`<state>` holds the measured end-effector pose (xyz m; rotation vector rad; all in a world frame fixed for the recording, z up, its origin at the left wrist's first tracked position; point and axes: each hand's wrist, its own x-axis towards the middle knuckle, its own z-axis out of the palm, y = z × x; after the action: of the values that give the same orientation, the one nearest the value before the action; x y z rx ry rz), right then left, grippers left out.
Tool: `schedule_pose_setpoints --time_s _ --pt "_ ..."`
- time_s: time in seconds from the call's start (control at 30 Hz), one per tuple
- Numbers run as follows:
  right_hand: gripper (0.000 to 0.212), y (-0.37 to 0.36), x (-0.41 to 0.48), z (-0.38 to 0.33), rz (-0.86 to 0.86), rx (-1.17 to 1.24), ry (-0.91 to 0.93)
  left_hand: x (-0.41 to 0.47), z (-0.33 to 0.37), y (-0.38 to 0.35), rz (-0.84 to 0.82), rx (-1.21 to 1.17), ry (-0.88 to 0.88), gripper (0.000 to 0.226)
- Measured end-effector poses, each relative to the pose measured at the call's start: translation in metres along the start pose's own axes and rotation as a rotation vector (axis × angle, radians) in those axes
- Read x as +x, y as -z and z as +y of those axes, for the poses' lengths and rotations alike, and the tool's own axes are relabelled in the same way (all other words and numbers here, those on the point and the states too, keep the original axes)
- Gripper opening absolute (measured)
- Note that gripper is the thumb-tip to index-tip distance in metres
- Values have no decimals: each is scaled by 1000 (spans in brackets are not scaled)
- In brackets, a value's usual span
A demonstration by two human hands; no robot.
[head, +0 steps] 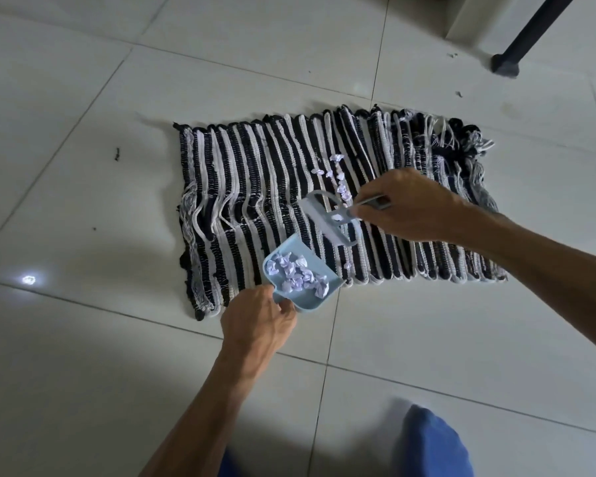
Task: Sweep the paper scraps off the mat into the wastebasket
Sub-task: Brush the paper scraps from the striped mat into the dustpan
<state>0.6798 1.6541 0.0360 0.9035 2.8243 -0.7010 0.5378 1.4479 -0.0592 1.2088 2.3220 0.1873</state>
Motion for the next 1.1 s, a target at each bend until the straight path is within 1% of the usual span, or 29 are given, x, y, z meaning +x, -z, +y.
schedule_pose_setpoints --time_s 0.1,0.17,0.27,0.4,0.5,0.57,0.7,0.8,0.87,0.93,1.0,1.1 --pt "26 -5 -7 17 22 -131 -82 -7 4 -3 37 -25 47 25" --pt "28 -17 -13 19 -46 -176 -126 -8 7 -5 48 -22 46 24" --pt "30 -41 -23 8 -132 -136 -122 -7 10 -10 40 -26 -2 24" --pt "28 -49 -24 -11 -76 -18 -80 -11 16 -15 10 53 -59 35" --pt "22 -37 -22 -19 -109 115 -62 -13 14 -17 47 46 -61 34" --pt "21 -26 -19 -18 -93 149 -85 -14 12 -15 51 31 -62 33" --pt "22 -4 -5 -6 32 109 -121 -7 15 -4 71 -80 -45 26" --pt "24 2 10 1 67 -43 -115 5 17 1 58 -105 -44 24" --pt "24 0 19 4 43 -132 -132 14 17 1 44 -74 -31 24" --pt "26 -6 26 5 -31 -180 -143 18 18 2 4 -12 -52 25" --pt "26 -14 28 3 -103 -170 -124 18 20 2 -47 1 -81 30" --pt "27 -22 23 -6 -150 -122 -55 19 20 1 -10 -37 -35 30"
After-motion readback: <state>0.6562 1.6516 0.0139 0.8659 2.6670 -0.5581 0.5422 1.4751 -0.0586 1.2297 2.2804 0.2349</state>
